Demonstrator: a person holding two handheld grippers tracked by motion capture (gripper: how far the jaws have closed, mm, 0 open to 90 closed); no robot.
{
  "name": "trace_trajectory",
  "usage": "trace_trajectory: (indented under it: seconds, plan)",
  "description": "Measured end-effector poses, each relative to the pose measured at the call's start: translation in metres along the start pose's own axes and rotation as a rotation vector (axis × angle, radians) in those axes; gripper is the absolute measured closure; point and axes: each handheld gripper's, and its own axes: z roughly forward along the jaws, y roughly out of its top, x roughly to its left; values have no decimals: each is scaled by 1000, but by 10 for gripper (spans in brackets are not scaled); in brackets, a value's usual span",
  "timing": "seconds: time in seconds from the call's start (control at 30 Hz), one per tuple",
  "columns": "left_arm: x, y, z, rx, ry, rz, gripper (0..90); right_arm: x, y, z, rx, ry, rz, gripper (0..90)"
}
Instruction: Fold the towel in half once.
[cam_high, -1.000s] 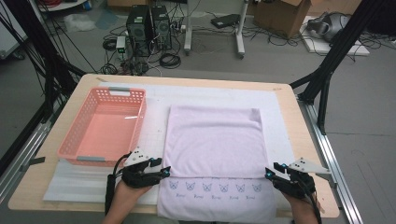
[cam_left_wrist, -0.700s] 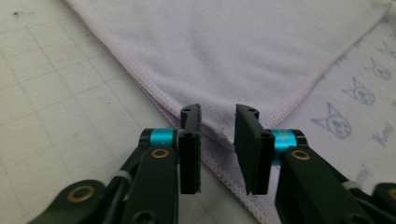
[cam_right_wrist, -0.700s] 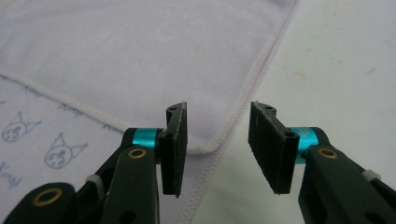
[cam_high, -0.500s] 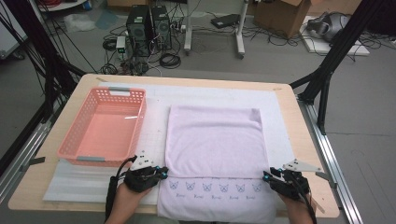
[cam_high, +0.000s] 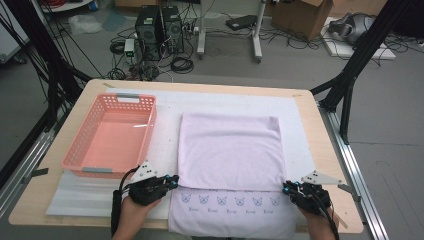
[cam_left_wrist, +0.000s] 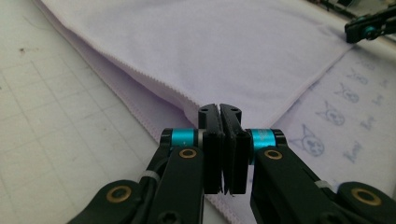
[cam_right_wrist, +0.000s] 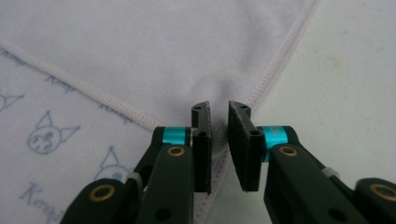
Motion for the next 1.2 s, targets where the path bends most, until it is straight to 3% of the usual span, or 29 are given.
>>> trace_trajectory:
  seconds: [0.13,0.2,0.3,0.53,0.73,1.2]
  plan:
    - [0,2,-3,-30,-8,-9,875,5,3,-1,-11,-32,-42,846]
    - [0,2,-5,-56,-15,-21,875,5,4,-2,-22,-42,-39,785]
    - [1,3,-6,-85,-29,-36,875,5,4,-2,-20,-23,-42,859]
    - [-1,3,-9,-79,-35,-26,877,1,4,-7,-49,-13,-12,871]
    - [-10,-4,-21,-74,-48,-21,879,-1,-4,-17,-43,22,26,873]
    - [-32,-26,-40,-20,-60,-1,878,17,-28,-48,-23,50,-12,873]
